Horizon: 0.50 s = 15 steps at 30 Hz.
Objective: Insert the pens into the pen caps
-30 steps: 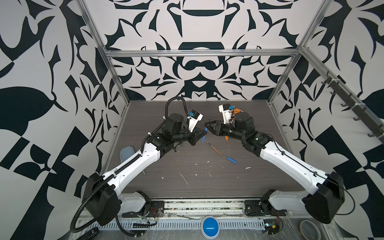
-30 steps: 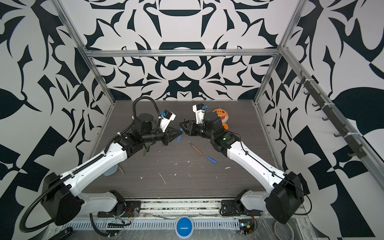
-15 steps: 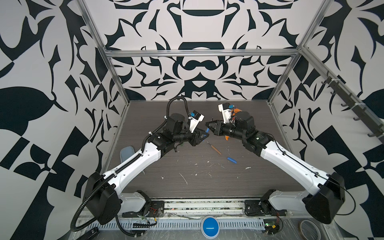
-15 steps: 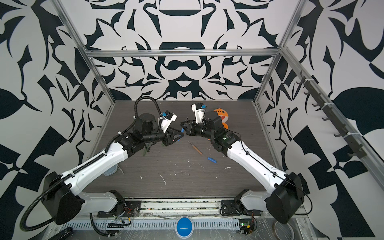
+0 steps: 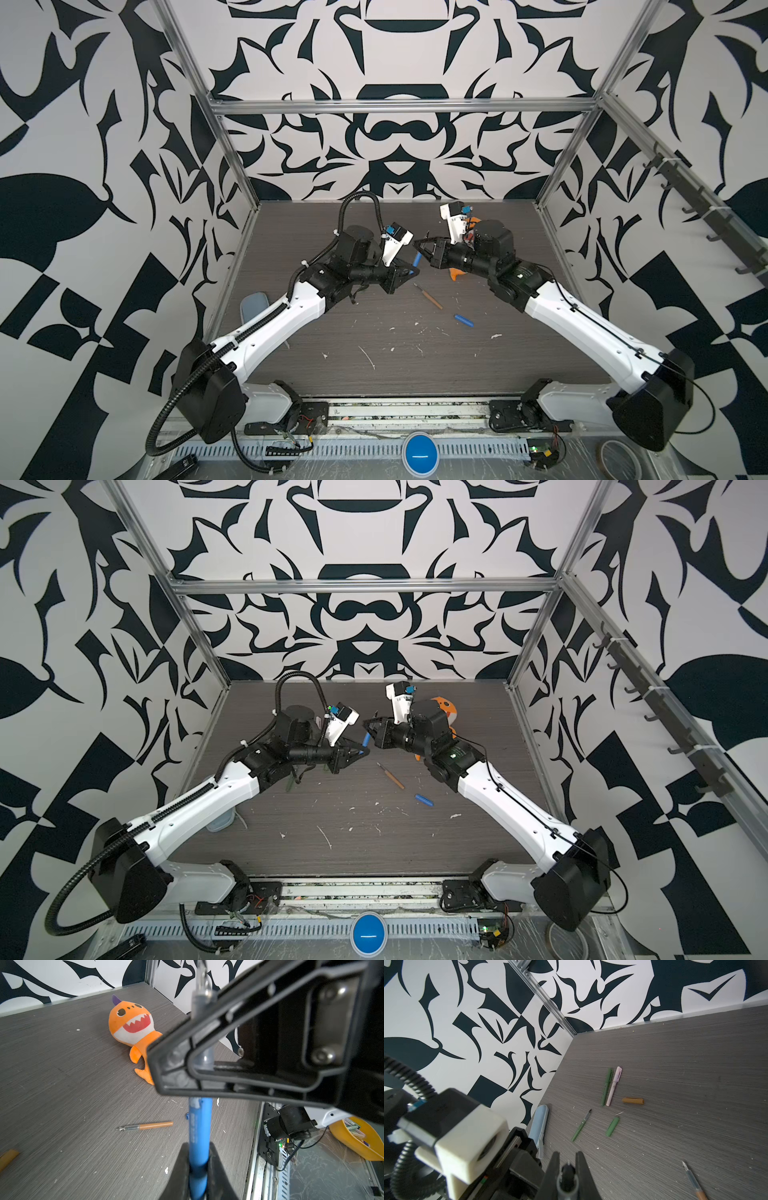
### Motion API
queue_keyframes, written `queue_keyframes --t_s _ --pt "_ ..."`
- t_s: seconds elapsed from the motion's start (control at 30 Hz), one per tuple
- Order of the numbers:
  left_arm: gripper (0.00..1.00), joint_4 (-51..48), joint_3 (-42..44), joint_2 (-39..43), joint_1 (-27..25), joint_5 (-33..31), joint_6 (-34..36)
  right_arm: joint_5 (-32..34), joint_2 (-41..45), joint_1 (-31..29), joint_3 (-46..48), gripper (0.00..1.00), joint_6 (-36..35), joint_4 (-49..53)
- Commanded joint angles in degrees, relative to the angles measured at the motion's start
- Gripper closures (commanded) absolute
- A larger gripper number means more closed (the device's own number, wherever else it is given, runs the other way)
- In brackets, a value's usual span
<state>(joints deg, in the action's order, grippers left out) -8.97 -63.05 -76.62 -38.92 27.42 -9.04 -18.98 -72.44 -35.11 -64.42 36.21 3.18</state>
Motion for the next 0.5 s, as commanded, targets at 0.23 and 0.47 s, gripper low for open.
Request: queue_keyframes --t_s 0.23,0.47 --pt "1.0 -1.85 -1.2 -0.8 -0.02 -11.23 -2.86 4.09 6.24 -1.1 -1.65 0.55 -2.91 6.4" --pt "1.0 -2.28 -0.65 -0.38 -0.03 -17.62 -4.13 16.14 13.89 -0.56 0.45 0.56 -7.28 21.6"
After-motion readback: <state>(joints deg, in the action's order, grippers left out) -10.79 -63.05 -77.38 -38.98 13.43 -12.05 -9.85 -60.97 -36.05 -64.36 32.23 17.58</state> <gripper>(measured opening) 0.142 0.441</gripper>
